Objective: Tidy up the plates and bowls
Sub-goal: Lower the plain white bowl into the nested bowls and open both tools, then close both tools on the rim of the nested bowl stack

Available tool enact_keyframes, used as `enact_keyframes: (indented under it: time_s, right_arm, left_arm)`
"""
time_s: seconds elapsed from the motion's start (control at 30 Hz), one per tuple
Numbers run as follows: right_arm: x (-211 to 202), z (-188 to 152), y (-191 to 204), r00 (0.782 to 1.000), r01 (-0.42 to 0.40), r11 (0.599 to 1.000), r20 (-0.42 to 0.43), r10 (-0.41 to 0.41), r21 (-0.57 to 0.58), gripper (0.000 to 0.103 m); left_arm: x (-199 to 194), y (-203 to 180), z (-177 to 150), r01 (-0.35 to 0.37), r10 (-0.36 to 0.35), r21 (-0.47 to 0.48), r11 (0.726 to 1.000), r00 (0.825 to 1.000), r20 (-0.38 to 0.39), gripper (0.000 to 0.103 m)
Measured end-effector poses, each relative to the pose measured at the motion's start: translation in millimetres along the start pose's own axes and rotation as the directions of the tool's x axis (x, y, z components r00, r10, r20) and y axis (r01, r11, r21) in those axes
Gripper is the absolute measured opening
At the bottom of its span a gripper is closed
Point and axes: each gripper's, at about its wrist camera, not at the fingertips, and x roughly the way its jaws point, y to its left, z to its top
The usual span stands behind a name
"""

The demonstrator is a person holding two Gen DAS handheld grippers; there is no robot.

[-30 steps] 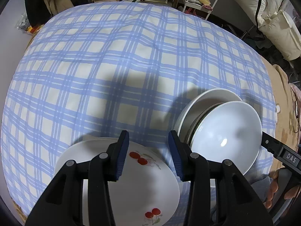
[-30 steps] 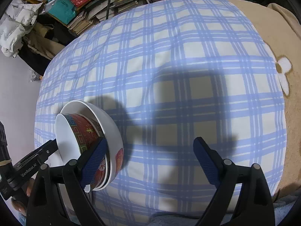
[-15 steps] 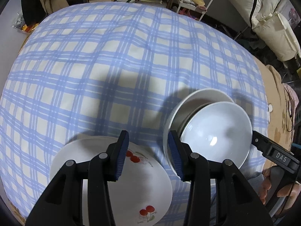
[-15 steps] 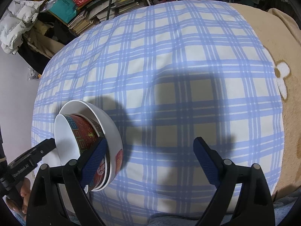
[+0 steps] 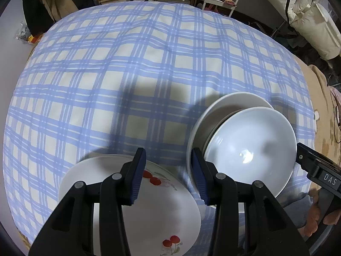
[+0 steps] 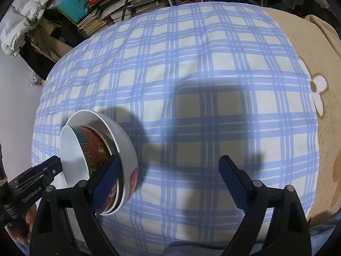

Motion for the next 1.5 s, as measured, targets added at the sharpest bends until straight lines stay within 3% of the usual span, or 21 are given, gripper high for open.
enact_keyframes:
  time_s: [0.13,0.3,0.4,0.57,0.73,0.97,1.07,1.5]
  right_arm:
    - [-2,-1,6,1.000,-0.008,1.000,0.010,0.009,-0.028,0.081]
    - [-3,-2,14,0.999,-0.032,0.997,0.010,0.033,-0.069,0.055]
    - [-3,-2,17,0.999,-0.050,0.995,0.003,0.050,-0.083,0.047]
    - [1,-3,22,0.995,-0.096,0.991,-0.028,0.094,-0.095,0.025]
    - [4,-3,23,0.993,-0.112,0.990,-0.043,0.109,-0.090,0.023]
    - [9,-1,26,0.990,-0.133,0.986,-0.064,0.128,-0.095,0.010]
    - [9,-2,32,0.994,-0.107,0.989,-0.051,0.102,-0.105,0.009]
    - [7,-3,39,0.998,-0.066,0.991,-0.027,0.063,-0.117,0.010]
  left_arm:
    - [-1,-1,-1,-0.012,0.012,0.004,1.000,1.000,0.007,0.043]
    - [-3,-1,-4,-0.017,0.017,0.016,1.000,1.000,0.015,0.042]
    - [-5,-3,-7,-0.020,0.019,0.019,1.000,1.000,0.024,0.039]
    - [-8,-10,-9,-0.023,0.021,0.061,0.998,0.999,0.042,0.024]
    - [-7,-15,-9,-0.012,0.010,0.073,0.997,0.999,0.038,0.017]
    - [-5,-7,-5,0.058,-0.059,0.042,0.997,0.998,0.023,0.012]
    - [-2,-7,-4,0.083,-0.083,0.030,0.996,0.996,0.014,0.002]
    - [9,-7,7,0.080,-0.082,-0.041,0.996,0.996,-0.047,0.002]
